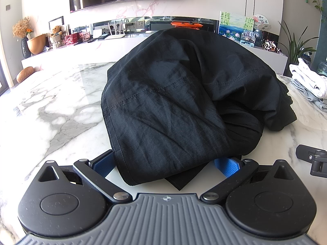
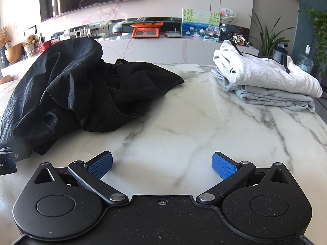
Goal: Fold clothes
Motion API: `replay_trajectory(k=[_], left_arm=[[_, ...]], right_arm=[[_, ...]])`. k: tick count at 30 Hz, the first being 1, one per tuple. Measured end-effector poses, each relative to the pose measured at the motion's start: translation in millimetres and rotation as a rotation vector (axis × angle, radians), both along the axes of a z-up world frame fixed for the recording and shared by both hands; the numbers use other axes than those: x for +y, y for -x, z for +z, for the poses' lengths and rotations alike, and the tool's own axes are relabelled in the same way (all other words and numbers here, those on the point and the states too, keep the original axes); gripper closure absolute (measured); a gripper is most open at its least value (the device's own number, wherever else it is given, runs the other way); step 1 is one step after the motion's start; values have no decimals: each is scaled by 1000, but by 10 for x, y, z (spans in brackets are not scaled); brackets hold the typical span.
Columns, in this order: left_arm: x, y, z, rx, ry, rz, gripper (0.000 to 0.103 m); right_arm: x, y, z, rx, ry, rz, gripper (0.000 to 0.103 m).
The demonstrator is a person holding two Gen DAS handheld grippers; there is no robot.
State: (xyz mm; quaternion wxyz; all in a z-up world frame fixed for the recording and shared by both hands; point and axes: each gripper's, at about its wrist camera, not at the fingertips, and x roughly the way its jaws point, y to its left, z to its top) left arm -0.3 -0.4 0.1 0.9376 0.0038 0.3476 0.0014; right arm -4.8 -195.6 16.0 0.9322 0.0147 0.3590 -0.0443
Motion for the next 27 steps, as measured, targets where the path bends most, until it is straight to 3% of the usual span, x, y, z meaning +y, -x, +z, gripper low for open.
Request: replay_trajectory(k=[27], left_arm=[[-34, 21, 21, 7, -18, -11, 2]], right_arm=[[1, -1, 2, -1, 1, 1, 0]])
